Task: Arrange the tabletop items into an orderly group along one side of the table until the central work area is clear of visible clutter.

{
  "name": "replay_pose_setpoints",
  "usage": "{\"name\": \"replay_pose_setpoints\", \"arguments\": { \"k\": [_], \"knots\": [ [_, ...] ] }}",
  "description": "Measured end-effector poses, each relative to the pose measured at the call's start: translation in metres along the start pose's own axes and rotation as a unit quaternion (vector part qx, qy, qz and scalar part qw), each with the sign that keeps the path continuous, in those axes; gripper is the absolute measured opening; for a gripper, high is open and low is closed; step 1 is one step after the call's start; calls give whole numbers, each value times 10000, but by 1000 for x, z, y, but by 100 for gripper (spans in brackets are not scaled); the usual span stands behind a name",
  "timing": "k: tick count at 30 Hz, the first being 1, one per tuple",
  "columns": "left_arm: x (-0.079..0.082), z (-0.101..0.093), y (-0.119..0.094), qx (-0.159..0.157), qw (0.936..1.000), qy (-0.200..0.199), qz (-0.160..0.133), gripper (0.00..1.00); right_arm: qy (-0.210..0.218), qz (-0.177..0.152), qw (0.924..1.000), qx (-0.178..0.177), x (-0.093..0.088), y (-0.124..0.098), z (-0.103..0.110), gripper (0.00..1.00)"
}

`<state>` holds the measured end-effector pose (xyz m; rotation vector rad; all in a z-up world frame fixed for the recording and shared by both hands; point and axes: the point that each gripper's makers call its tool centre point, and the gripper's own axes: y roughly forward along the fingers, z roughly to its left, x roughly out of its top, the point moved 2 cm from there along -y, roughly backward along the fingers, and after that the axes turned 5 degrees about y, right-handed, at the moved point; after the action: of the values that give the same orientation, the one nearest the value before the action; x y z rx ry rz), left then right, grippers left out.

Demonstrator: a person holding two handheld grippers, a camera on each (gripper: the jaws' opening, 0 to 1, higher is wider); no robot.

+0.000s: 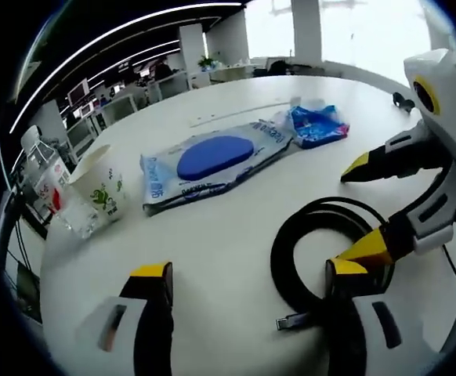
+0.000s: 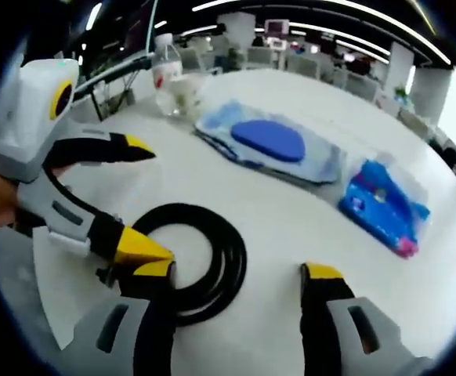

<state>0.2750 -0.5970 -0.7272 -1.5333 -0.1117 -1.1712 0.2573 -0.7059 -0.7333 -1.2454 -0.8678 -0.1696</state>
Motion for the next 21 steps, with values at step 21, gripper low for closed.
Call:
{"name": "replay_pose_setpoints", "arguments": {
  "k": [21],
  "knots": [
    [0, -20, -3, -426, 9989, -145, 145, 49, -176, 59, 9997, 144, 2, 1, 17, 32]
  ]
}}
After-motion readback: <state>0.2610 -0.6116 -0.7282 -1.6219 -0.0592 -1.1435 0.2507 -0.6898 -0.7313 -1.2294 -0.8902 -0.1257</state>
